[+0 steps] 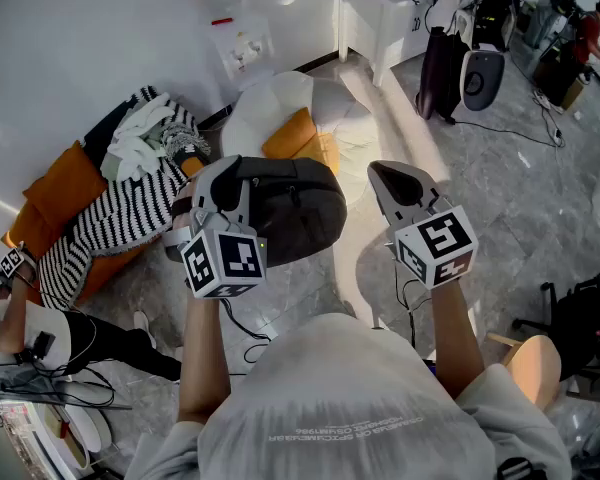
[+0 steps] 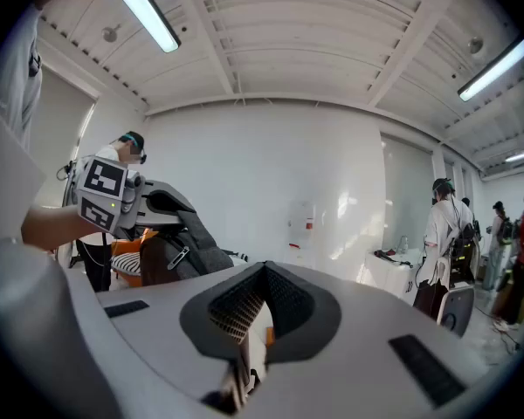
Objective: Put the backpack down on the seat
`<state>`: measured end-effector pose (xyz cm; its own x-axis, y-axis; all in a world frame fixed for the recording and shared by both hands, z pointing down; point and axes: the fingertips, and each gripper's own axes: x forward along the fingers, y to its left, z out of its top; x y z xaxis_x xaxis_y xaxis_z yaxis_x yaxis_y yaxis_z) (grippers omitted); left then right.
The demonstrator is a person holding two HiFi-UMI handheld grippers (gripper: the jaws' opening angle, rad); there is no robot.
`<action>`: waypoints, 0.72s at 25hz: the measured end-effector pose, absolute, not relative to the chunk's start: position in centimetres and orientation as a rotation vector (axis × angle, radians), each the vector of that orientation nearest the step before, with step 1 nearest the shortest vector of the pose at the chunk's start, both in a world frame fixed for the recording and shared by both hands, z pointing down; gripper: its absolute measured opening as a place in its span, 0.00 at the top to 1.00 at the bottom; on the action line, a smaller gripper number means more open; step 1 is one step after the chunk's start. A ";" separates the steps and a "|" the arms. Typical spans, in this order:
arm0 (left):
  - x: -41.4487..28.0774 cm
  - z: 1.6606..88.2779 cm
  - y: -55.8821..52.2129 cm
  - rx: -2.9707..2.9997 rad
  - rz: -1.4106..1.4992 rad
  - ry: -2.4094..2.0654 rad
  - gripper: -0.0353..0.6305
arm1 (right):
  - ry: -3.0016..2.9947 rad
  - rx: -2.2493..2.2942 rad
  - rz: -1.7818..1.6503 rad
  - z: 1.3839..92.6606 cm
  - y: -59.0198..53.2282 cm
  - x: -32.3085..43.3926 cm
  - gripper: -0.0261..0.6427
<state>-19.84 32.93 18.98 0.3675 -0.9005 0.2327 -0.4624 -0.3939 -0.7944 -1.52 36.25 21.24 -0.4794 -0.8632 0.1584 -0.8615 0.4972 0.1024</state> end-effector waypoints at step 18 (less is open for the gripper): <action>-19.6 18.9 33.3 -1.994 -0.905 1.193 0.89 | -2.573 1.562 0.067 21.4 36.4 0.3 0.96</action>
